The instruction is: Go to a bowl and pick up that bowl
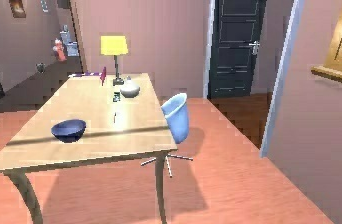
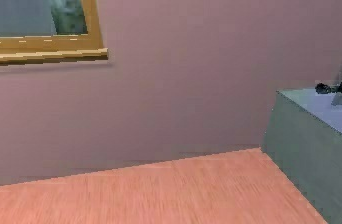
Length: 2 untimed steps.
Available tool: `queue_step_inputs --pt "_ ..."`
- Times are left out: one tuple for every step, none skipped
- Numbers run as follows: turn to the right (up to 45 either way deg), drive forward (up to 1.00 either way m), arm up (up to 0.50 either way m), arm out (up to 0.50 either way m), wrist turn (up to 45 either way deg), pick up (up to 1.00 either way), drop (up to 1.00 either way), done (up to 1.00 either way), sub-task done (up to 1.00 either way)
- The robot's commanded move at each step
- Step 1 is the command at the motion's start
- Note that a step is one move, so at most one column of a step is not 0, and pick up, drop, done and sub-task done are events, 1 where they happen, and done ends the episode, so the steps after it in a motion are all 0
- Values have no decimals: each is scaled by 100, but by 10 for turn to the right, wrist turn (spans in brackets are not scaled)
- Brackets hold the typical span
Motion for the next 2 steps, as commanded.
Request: queue_step_inputs --pt "0 50 0 0 0 0 0 0 0" --pt "-450 0 0 0 0 0 0 0 0"
